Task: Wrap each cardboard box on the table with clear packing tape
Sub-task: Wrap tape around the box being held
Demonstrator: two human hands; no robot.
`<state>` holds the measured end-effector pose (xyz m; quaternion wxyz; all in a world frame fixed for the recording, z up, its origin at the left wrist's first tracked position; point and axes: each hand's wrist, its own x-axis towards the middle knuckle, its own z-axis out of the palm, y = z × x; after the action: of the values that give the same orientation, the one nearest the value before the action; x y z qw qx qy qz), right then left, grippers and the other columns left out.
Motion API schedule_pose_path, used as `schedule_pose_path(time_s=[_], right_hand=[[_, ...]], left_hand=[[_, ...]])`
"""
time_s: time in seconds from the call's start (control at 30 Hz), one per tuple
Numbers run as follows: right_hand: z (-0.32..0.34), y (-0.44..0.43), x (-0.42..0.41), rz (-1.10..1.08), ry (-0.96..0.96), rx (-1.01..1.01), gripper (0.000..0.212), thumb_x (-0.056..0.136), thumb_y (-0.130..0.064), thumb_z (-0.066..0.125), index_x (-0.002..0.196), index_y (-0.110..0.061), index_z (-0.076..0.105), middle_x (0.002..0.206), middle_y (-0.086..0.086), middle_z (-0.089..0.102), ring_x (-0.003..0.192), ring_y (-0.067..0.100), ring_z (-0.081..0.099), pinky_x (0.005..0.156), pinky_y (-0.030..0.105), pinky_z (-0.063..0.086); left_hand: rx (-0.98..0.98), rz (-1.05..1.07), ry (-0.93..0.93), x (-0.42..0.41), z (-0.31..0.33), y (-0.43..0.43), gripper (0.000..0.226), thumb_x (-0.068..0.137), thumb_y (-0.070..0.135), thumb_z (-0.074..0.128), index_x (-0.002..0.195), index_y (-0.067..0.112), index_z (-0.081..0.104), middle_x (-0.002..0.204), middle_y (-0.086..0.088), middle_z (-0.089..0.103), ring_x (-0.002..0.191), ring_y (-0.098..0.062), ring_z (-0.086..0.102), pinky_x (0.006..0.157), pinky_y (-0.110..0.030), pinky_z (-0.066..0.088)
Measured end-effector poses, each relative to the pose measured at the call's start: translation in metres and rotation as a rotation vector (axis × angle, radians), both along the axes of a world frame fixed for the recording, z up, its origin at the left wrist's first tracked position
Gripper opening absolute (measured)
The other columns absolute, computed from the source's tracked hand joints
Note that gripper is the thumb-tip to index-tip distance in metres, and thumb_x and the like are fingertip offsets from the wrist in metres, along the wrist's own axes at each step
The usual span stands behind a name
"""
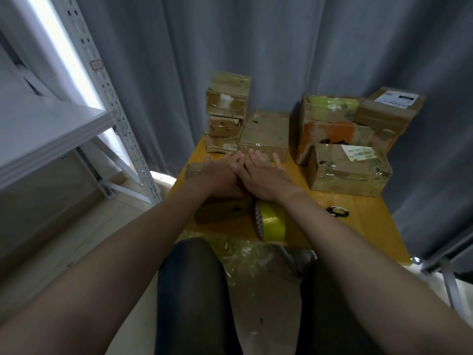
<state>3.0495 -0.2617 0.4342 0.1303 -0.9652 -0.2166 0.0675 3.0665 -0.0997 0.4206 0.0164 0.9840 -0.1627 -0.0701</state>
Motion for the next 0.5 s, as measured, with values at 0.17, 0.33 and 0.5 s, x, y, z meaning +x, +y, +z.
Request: schedule_pose_path(time_s=[0.17, 0.33, 0.5], right_hand=[[0.006, -0.020, -0.029, 0.019, -0.021, 0.017, 0.070, 0.104, -0.066, 0.007, 0.165, -0.034, 0.017, 0.171, -0.008, 0.023, 0.157, 0.014, 0.020, 0.124, 0.056, -0.018], [0.002, -0.045, -0.059, 0.021, -0.050, 0.202, 0.047, 0.108, -0.045, 0.043, 0.155, -0.036, 0.043, 0.163, -0.012, 0.038, 0.152, 0.012, 0.033, 0.129, 0.051, -0.001], [-0.028, -0.059, -0.077, -0.237, -0.150, 0.684, 0.050, 0.098, -0.010, 0.067, 0.145, -0.021, 0.058, 0.146, -0.008, 0.055, 0.137, 0.008, 0.047, 0.117, 0.030, 0.039]], left_hand=[[0.007, 0.019, 0.000, -0.009, 0.007, -0.004, 0.109, 0.087, 0.066, 0.061, 0.164, 0.016, 0.002, 0.172, 0.001, 0.000, 0.158, -0.021, 0.002, 0.120, -0.069, 0.008], [0.021, 0.019, -0.009, -0.010, 0.008, -0.003, 0.111, 0.086, 0.074, 0.057, 0.164, 0.016, 0.001, 0.172, 0.001, 0.000, 0.157, -0.021, 0.009, 0.121, -0.063, 0.012], [-0.012, 0.070, -0.051, -0.010, 0.012, -0.006, 0.121, 0.063, 0.083, 0.072, 0.159, 0.025, 0.026, 0.166, 0.003, 0.030, 0.147, -0.030, 0.034, 0.114, -0.060, 0.033]])
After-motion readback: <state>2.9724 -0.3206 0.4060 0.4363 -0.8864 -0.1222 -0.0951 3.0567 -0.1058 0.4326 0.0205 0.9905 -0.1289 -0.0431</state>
